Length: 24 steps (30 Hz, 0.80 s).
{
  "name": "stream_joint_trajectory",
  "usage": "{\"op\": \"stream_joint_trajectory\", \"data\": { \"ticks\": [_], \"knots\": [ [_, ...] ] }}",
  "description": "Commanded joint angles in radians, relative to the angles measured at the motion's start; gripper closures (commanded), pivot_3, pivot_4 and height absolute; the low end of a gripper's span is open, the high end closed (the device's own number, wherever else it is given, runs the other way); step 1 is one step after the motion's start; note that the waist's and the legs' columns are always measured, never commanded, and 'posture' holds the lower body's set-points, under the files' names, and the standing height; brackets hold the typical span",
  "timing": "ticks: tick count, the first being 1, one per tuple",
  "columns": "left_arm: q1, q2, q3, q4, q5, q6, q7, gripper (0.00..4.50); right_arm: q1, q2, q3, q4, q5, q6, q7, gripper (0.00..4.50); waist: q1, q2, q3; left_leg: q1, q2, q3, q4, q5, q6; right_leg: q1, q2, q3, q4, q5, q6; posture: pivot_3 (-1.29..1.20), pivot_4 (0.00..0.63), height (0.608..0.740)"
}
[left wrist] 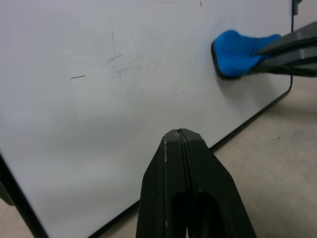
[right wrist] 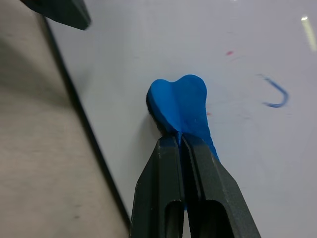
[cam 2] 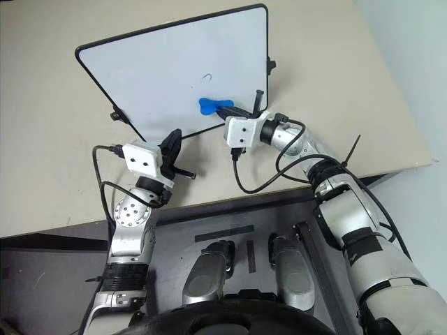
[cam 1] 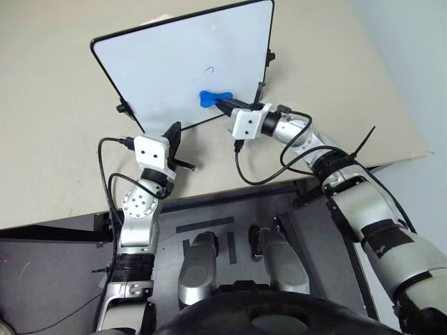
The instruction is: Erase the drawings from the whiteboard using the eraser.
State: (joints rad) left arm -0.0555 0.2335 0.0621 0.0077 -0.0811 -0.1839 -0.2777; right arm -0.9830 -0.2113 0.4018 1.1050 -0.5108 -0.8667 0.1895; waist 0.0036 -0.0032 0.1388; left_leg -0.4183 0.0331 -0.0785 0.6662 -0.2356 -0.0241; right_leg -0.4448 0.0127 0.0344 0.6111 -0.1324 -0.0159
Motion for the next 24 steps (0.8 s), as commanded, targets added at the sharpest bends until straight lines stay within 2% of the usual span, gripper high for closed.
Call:
{"op": "stream_joint_trajectory", "data": {
  "ticks": [1,5,8,18,24],
  "knots": [
    [-0.006,0.003,0.002,-0.033,0.000,-0.013,0.000,4.50,-0.063,-0.023,-0.034,-0.039,-0.008,-0.014,-0.122,4.46,0.000,0.000,0.000,0.000,0.000,0.000,0.000,0.000,0.000,0.000,0.000,0.000,0.000,0.000,0.000,0.00,0.150,0.740],
    [-0.011,0.002,0.001,-0.030,-0.001,-0.012,0.000,4.50,-0.087,-0.033,-0.038,-0.041,-0.029,-0.013,-0.213,4.46,-0.001,0.000,0.000,-0.001,0.000,0.000,0.000,0.000,0.000,-0.001,0.000,0.000,0.000,0.000,0.000,0.00,0.150,0.740],
    [-0.012,0.001,0.001,-0.029,-0.001,-0.011,0.000,4.50,-0.093,-0.025,-0.025,-0.018,-0.033,0.000,-0.225,4.46,-0.003,0.000,0.000,0.000,0.000,0.000,0.000,0.000,0.000,-0.001,0.000,0.000,0.000,0.000,0.000,0.00,0.150,0.740],
    [-0.012,-0.001,0.000,-0.028,0.001,-0.012,0.002,4.50,-0.019,0.068,0.021,0.053,0.001,0.012,-0.010,4.46,-0.014,0.000,0.000,0.002,0.000,0.000,-0.001,0.000,0.000,-0.002,0.000,-0.001,-0.001,0.002,-0.001,0.00,0.150,0.740],
    [-0.010,-0.003,-0.001,-0.028,0.002,-0.012,0.003,4.50,-0.020,0.067,0.010,0.036,-0.007,0.009,-0.028,4.46,-0.012,0.000,0.000,0.000,0.000,0.000,-0.001,0.000,-0.001,-0.004,0.000,-0.001,-0.002,0.002,-0.001,0.00,0.150,0.740]
  ]
}}
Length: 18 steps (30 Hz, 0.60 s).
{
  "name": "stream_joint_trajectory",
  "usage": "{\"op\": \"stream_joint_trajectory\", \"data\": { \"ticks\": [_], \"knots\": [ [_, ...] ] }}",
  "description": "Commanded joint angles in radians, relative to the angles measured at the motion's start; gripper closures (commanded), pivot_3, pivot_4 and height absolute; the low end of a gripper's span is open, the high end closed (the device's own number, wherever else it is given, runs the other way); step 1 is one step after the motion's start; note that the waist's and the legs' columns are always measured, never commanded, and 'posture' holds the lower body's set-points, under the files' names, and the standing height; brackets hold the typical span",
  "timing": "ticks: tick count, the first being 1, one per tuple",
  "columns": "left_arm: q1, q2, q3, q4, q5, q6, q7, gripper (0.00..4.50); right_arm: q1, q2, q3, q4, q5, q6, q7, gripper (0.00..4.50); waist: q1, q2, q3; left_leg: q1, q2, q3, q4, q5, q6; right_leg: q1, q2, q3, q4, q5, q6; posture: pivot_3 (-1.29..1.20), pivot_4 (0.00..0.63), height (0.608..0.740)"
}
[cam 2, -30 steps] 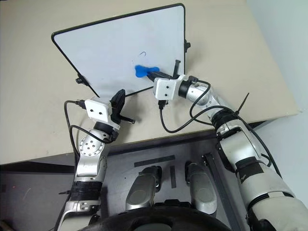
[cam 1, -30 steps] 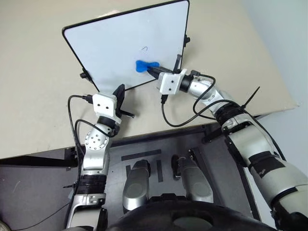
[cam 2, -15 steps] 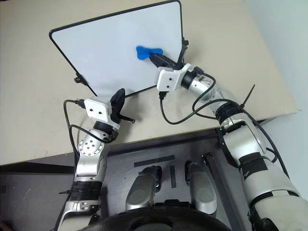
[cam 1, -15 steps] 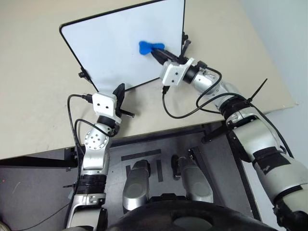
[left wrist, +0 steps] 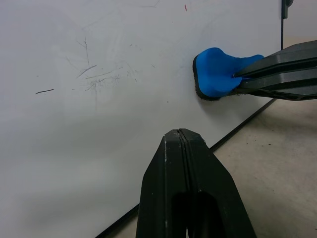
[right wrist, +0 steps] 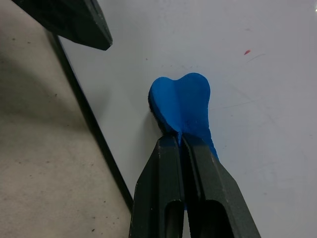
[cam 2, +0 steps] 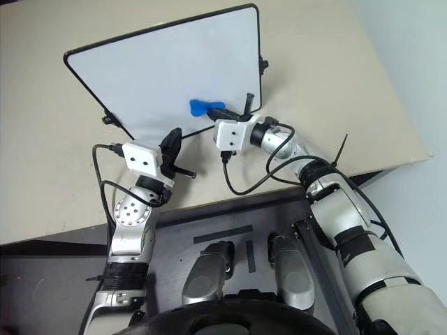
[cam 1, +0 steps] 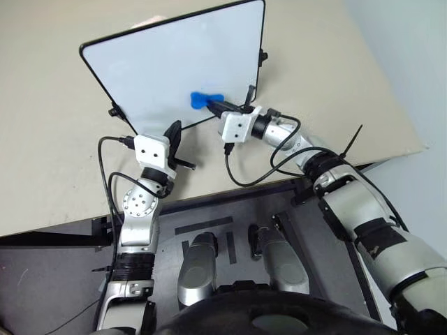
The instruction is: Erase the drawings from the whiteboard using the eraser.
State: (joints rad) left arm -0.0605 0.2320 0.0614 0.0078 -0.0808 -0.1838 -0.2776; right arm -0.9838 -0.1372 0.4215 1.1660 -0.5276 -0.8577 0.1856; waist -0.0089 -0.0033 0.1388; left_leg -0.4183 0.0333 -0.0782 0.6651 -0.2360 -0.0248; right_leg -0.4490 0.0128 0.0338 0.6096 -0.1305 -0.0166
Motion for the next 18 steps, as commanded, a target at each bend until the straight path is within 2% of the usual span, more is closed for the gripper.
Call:
{"op": "stream_joint_trajectory", "data": {
  "ticks": [1,8,18],
  "knots": [
    [-0.004,-0.001,0.000,-0.029,0.001,-0.012,0.003,4.50,-0.028,-0.012,-0.017,-0.035,0.009,-0.007,-0.048,4.46,0.000,0.000,0.000,0.000,0.000,0.000,0.000,0.000,0.000,0.000,0.000,0.000,0.000,0.000,0.000,0.00,0.150,0.740],
    [0.000,0.000,0.000,-0.033,0.000,-0.011,0.001,4.50,-0.093,-0.033,-0.055,-0.105,0.012,-0.039,-0.178,4.46,0.000,0.000,0.000,-0.002,0.000,0.000,0.000,0.000,-0.001,-0.003,0.000,0.000,0.000,0.000,-0.001,0.00,0.150,0.740],
    [0.003,-0.003,-0.002,-0.037,0.001,-0.009,0.002,4.50,-0.063,0.011,0.014,-0.071,-0.014,-0.036,-0.095,4.46,0.000,0.000,0.000,-0.001,0.001,0.000,-0.001,-0.001,-0.001,-0.004,0.000,0.000,0.000,0.001,-0.001,0.00,0.150,0.740]
  ]
}}
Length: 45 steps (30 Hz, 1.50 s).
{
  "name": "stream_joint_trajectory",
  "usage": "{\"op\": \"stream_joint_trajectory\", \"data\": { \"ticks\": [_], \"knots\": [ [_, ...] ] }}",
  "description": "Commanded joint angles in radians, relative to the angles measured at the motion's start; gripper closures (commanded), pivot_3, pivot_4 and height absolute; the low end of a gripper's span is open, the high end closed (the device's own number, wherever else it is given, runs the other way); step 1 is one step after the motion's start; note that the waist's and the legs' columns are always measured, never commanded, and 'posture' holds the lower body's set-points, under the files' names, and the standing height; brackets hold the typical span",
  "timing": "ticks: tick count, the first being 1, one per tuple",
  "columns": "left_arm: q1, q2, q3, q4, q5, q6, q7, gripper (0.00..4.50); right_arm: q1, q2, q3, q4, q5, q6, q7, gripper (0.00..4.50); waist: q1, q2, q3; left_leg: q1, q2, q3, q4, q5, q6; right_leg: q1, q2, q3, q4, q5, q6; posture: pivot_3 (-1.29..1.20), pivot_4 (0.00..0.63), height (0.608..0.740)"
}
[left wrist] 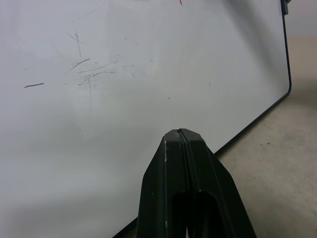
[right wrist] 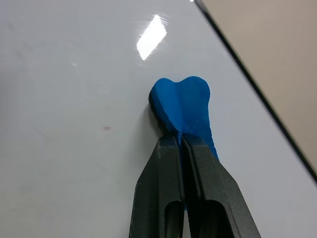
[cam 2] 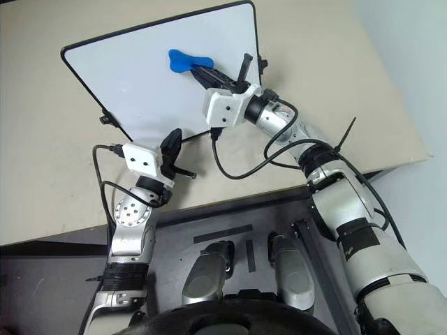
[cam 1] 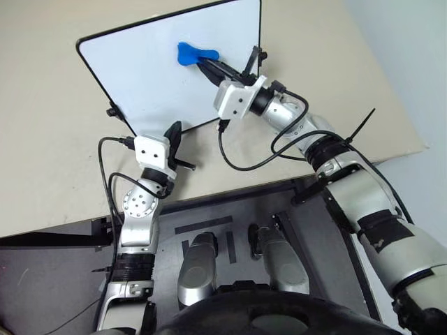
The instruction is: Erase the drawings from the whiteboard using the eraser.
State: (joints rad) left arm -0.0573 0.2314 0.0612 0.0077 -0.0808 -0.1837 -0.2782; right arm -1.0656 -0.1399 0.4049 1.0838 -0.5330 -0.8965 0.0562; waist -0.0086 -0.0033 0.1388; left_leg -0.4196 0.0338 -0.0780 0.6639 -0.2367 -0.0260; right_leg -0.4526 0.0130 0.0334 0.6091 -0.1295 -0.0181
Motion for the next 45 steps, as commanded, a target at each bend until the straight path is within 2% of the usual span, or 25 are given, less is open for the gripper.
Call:
{"op": "stream_joint_trajectory", "data": {
  "ticks": [1,11,15,18,22,25,28,32,38,45],
  "knots": [
    [0.001,-0.003,-0.002,-0.037,0.001,-0.009,0.003,4.50,0.029,0.018,0.037,0.021,-0.012,0.006,0.045,4.46,0.000,0.000,0.000,0.000,0.000,0.000,0.000,0.000,0.000,0.000,0.000,0.000,0.000,0.000,0.000,0.00,0.150,0.740],
    [0.004,-0.008,-0.003,-0.040,0.002,-0.010,0.006,4.50,0.090,0.019,0.055,0.049,-0.002,0.039,0.111,4.46,0.001,0.000,0.000,0.000,0.000,0.000,0.000,-0.001,-0.002,0.000,0.000,0.000,0.001,0.001,-0.001,0.00,0.150,0.740],
    [0.007,-0.010,-0.004,-0.042,0.002,-0.009,0.004,4.50,0.147,-0.026,0.023,-0.023,0.076,0.028,0.224,4.46,0.006,0.000,0.000,0.000,0.000,0.000,0.000,-0.001,-0.002,0.000,0.000,0.000,0.000,0.001,-0.001,0.00,0.150,0.740],
    [0.016,-0.003,0.002,-0.045,-0.004,-0.008,-0.004,4.50,0.249,-0.108,-0.015,-0.185,0.200,0.108,0.411,4.46,0.013,0.000,0.000,0.000,0.000,0.000,0.001,-0.001,-0.001,0.001,0.000,0.000,0.000,0.000,0.000,0.00,0.150,0.740],
    [0.028,0.003,0.006,-0.047,-0.008,-0.006,-0.011,4.50,0.448,-0.258,-0.059,-0.543,0.383,0.369,0.672,4.46,0.019,-0.001,0.000,-0.001,0.000,0.002,0.003,-0.001,-0.001,0.003,0.000,0.000,-0.002,-0.002,0.003,0.00,0.150,0.740],
    [0.026,0.011,0.010,-0.048,-0.010,0.001,-0.012,4.50,0.568,-0.368,-0.074,-0.769,0.442,0.543,0.790,4.46,0.018,-0.001,-0.001,0.000,0.000,0.003,0.004,-0.003,-0.001,0.004,0.000,0.000,-0.002,-0.004,0.004,0.00,0.150,0.740],
    [0.021,0.030,0.026,-0.038,-0.021,0.003,-0.023,4.50,0.612,-0.394,-0.078,-0.879,0.473,0.663,0.832,4.46,0.017,-0.002,-0.001,0.002,0.000,0.003,0.004,-0.003,-0.001,0.005,0.000,0.000,-0.001,-0.006,0.004,0.00,0.150,0.740],
    [0.006,0.048,0.034,-0.033,-0.026,0.013,-0.032,4.50,0.622,-0.372,-0.076,-0.938,0.483,0.754,0.840,3.50,0.012,-0.001,-0.001,0.005,0.000,0.003,0.004,-0.001,0.001,0.008,0.001,0.000,0.000,-0.006,0.004,0.00,0.150,0.740],
    [-0.013,0.066,0.033,-0.024,-0.029,0.017,-0.042,4.50,0.588,-0.349,-0.106,-0.953,0.414,0.721,0.740,1.39,0.012,-0.001,-0.001,0.008,0.000,0.002,0.004,0.002,0.002,0.011,0.001,0.001,0.000,-0.009,0.012,0.00,0.150,0.740],
    [-0.060,0.099,0.036,0.008,-0.043,0.030,-0.083,4.50,0.626,-0.358,-0.194,-1.050,0.466,0.749,0.693,1.39,0.017,-0.001,-0.001,0.008,0.000,0.002,0.004,0.001,0.002,0.011,0.001,0.001,0.000,-0.006,0.007,0.00,0.150,0.740]
  ]
}}
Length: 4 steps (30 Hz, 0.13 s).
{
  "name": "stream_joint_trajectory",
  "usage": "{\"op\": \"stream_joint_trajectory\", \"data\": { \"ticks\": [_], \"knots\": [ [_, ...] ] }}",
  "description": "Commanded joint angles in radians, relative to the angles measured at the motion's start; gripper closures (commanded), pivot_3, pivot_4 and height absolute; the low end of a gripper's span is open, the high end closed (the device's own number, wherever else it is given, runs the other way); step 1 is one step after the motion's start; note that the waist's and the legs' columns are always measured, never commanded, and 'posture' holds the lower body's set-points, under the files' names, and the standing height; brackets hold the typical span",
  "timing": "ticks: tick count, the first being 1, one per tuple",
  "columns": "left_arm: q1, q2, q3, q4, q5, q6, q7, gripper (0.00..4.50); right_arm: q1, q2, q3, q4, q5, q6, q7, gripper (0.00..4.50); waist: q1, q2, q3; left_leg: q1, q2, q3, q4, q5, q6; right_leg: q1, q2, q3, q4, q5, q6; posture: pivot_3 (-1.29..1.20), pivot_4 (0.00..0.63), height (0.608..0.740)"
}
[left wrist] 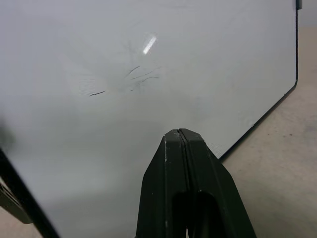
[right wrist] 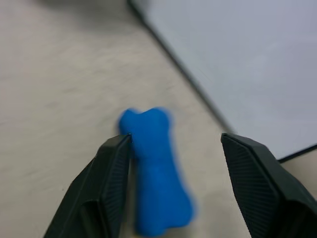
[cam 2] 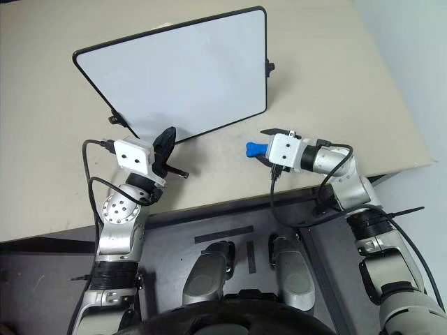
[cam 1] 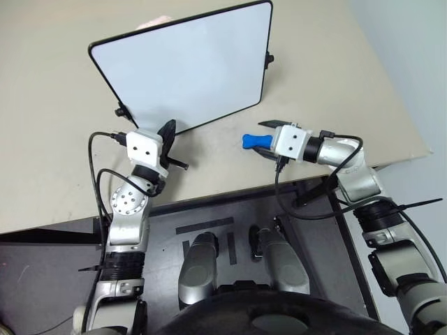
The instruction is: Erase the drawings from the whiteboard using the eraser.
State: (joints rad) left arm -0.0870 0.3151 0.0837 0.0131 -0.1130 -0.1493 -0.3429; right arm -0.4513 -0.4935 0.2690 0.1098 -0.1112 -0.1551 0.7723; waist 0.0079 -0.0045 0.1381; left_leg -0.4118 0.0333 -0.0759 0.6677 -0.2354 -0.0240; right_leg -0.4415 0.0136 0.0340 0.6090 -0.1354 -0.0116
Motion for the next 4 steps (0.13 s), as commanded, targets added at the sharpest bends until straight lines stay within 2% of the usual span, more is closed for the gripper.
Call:
{"op": "stream_joint_trajectory", "data": {
  "ticks": [1,4],
  "knots": [
    [-0.040,0.018,0.011,0.008,-0.012,-0.003,-0.022,4.50,0.023,-0.005,-0.072,-0.094,0.055,0.017,-0.025,1.39,0.001,0.000,0.000,0.000,0.000,0.000,0.000,0.000,0.000,0.000,0.000,0.000,0.000,0.000,0.000,0.00,0.150,0.740],
    [-0.058,0.017,0.005,0.017,-0.014,0.001,-0.030,4.50,0.048,-0.010,-0.095,-0.123,0.069,0.032,-0.024,1.39,0.002,0.000,0.000,0.000,-0.001,0.000,0.000,0.000,0.000,0.000,0.000,0.000,0.000,0.000,0.000,0.00,0.150,0.740]
  ]
}}
